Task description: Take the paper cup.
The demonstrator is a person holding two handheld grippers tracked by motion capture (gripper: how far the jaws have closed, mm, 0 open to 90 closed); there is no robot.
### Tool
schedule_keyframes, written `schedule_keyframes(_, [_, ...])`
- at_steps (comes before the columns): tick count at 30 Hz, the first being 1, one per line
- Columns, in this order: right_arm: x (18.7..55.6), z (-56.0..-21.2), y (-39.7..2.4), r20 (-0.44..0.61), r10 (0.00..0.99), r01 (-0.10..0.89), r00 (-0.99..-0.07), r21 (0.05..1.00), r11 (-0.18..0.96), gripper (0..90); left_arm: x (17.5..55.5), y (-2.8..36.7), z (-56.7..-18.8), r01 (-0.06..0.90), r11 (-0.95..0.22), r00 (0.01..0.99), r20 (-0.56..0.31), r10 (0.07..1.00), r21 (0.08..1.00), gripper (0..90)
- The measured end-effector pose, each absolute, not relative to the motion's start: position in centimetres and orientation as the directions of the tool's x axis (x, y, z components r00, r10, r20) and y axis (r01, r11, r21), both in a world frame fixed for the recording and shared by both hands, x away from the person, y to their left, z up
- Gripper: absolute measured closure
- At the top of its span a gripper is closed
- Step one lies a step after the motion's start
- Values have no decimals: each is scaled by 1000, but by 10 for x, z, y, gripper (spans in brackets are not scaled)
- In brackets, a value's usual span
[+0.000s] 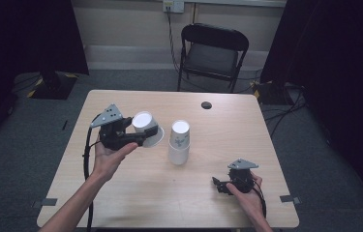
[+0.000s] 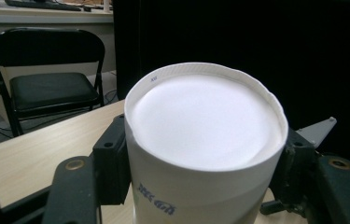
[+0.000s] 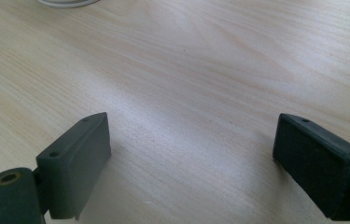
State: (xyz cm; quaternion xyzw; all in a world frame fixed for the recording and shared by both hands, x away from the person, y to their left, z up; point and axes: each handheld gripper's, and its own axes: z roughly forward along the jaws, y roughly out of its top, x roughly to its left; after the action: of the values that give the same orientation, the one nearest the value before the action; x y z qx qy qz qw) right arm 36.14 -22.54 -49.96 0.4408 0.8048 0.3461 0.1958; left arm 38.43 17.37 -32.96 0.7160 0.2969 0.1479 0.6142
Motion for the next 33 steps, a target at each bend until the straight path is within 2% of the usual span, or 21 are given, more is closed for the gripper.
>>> schedule_keyframes(7, [361,-500,-225,-9,846,575,-533,730,370,108,384,179,-347,302,1,770,-245,589,953,365])
schedule_keyframes(22, [361,-499,-225,-1,846,576,-534,732,364,118,376,185,-369,382,34,777,-341,529,923,363])
schedule_keyframes(33, [354,-486,-210,-1,805,525,-594,757,389,269,372,183,-380,444,21,782,-399,480,896,359])
